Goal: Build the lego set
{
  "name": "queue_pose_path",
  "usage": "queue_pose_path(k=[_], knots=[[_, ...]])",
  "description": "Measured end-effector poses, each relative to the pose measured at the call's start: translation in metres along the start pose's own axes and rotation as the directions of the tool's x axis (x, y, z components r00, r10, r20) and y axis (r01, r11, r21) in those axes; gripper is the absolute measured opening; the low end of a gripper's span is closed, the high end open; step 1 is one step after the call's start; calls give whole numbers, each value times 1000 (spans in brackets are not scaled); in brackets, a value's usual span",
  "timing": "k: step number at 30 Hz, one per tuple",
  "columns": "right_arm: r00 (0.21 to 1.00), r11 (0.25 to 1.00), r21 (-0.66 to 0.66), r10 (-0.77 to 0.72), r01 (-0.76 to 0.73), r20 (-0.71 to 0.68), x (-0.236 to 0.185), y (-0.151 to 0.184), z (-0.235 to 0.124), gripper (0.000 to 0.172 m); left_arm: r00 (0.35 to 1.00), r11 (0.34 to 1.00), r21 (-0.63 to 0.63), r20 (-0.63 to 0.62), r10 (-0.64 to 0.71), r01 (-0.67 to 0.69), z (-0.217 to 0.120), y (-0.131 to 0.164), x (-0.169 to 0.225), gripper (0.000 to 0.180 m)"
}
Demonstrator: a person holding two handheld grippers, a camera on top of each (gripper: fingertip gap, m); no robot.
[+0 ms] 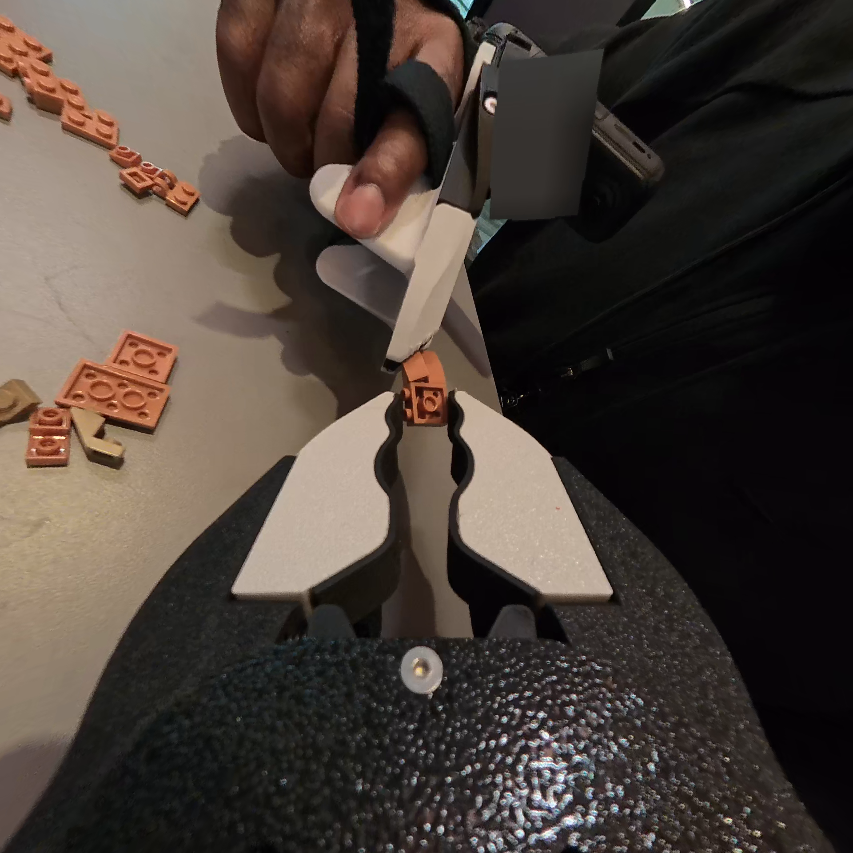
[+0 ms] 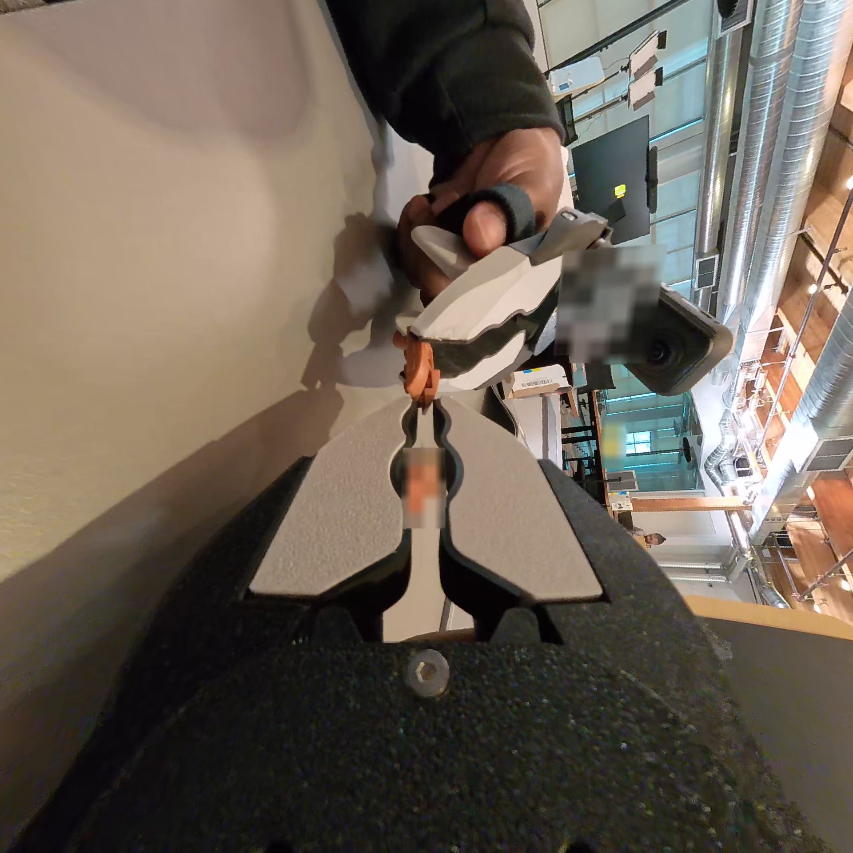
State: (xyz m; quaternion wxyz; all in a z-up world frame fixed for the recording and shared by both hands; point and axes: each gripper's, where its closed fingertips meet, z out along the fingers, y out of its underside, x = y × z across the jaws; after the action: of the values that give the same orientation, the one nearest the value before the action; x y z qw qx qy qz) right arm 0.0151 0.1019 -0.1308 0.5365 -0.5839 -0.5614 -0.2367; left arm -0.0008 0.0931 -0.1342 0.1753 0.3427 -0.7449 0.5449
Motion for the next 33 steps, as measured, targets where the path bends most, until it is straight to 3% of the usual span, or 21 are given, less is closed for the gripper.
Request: queue_pose_path(k=[12,16,33], knots=[[996,996,-12,-84,84,24,-5,-1,0,7,1000,1000,-21,9,6,-6,2,3,0,18],[993,994,2,-107,107,41,-9,-5,0,16,1000,1000,-26,10,4,-4,3,3,-1,18],[994,994,-16,-107,107,1,-5,-6,5,9,1000,1000,-10,14,5,-5,1,1,-1,18]])
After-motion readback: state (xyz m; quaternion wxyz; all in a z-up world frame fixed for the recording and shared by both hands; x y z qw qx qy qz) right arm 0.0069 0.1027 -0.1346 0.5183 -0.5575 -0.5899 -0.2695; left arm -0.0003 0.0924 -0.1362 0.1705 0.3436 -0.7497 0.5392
